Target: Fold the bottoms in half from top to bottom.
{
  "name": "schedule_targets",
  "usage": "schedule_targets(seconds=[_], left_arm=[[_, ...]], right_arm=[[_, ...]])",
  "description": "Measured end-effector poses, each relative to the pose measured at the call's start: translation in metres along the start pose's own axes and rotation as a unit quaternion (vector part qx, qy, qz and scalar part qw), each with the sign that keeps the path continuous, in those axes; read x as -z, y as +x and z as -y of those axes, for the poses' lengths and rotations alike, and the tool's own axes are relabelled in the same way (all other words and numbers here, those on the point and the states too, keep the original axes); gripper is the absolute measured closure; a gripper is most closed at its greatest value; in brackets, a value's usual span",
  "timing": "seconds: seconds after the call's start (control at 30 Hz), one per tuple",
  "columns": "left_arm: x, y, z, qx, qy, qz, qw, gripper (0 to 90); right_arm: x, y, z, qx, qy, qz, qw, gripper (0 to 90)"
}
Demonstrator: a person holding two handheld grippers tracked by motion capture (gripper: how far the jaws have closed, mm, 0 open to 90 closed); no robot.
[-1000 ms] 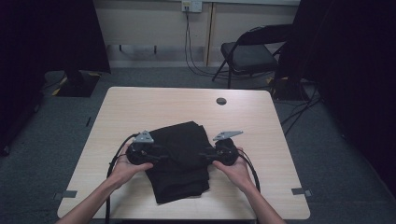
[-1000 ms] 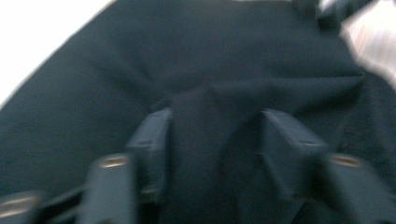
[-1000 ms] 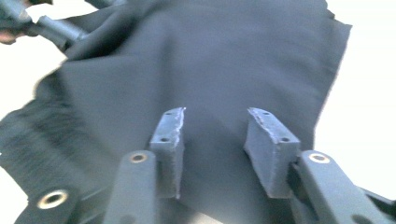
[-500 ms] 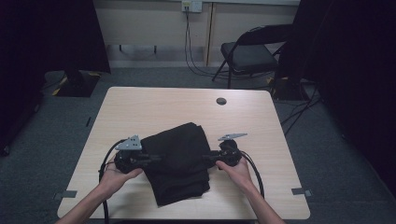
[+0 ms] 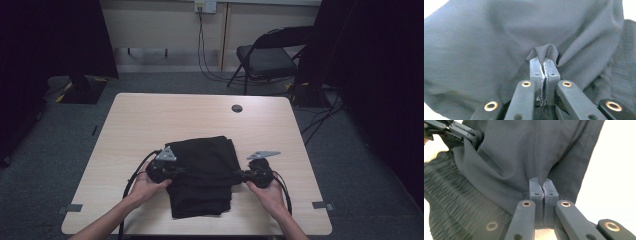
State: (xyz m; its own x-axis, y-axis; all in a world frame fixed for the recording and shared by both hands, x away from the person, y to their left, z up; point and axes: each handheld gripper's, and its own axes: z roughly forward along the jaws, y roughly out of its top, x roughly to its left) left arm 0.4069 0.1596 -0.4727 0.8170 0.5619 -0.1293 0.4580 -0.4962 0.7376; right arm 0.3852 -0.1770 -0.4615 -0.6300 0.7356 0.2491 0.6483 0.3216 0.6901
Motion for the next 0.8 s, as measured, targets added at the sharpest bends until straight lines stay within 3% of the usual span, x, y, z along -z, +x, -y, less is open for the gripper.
schedule_targets(seconds=[0.07,0.13,0.2,0.23,0.3,0.37,0.4,0.47,0.57,0.63,0.67,0.7,0.73,0.77,0.8], left_arm=[[-0.009,0.000,-0.011,0.007,-0.017,0.009,0.9998,87.9],[-0.011,-0.004,-0.022,0.006,-0.030,0.020,0.9993,88.0],[-0.006,-0.010,-0.030,0.007,-0.054,0.039,0.9978,88.0],[0.001,-0.015,-0.035,-0.001,-0.074,0.041,0.9964,88.1],[0.015,-0.020,-0.043,0.005,-0.101,0.059,0.9931,88.2],[0.030,-0.025,-0.050,-0.018,-0.111,0.050,0.9924,88.2],[0.037,-0.027,-0.051,-0.016,-0.124,0.056,0.9906,88.2],[0.050,-0.029,-0.052,-0.006,-0.145,0.066,0.9873,88.2],[0.065,-0.039,-0.045,-0.022,-0.159,0.062,0.9851,88.2],[0.071,-0.047,-0.035,-0.044,-0.145,0.074,0.9857,88.1],[0.071,-0.051,-0.026,-0.039,-0.126,0.079,0.9881,87.8],[0.071,-0.054,-0.020,-0.033,-0.114,0.093,0.9886,87.2],[0.070,-0.060,-0.011,-0.043,-0.102,0.101,0.9887,86.7],[0.068,-0.065,0.000,-0.055,-0.078,0.101,0.9903,86.1],[0.066,-0.067,0.005,-0.054,-0.065,0.105,0.9909,82.6]], right_arm=[[0.012,-0.010,0.004,-0.012,-0.012,0.012,0.9998,88.2],[0.026,-0.016,0.008,-0.038,-0.026,0.002,0.9989,88.1],[0.038,-0.016,0.011,-0.038,-0.042,0.003,0.9984,88.0],[0.042,-0.016,0.012,-0.042,-0.051,-0.002,0.9978,88.0],[0.052,-0.015,0.012,-0.043,-0.065,-0.006,0.9969,88.0],[0.061,-0.013,0.009,-0.044,-0.081,-0.011,0.9956,87.9],[0.066,-0.011,0.006,-0.045,-0.094,-0.016,0.9944,87.9],[0.077,-0.006,0.001,-0.043,-0.117,-0.018,0.9920,87.9],[0.093,0.001,-0.004,-0.041,-0.143,-0.027,0.9885,87.8],[0.100,0.008,0.000,-0.031,-0.143,-0.027,0.9889,87.3],[0.100,0.011,0.005,-0.032,-0.129,-0.034,0.9905,86.1],[0.097,0.016,0.013,-0.029,-0.111,-0.041,0.9925,84.9],[0.096,0.018,0.019,-0.025,-0.101,-0.045,0.9936,83.9],[0.092,0.022,0.027,-0.024,-0.081,-0.056,0.9948,81.8],[0.085,0.025,0.037,-0.023,-0.056,-0.071,0.9957,78.9]])
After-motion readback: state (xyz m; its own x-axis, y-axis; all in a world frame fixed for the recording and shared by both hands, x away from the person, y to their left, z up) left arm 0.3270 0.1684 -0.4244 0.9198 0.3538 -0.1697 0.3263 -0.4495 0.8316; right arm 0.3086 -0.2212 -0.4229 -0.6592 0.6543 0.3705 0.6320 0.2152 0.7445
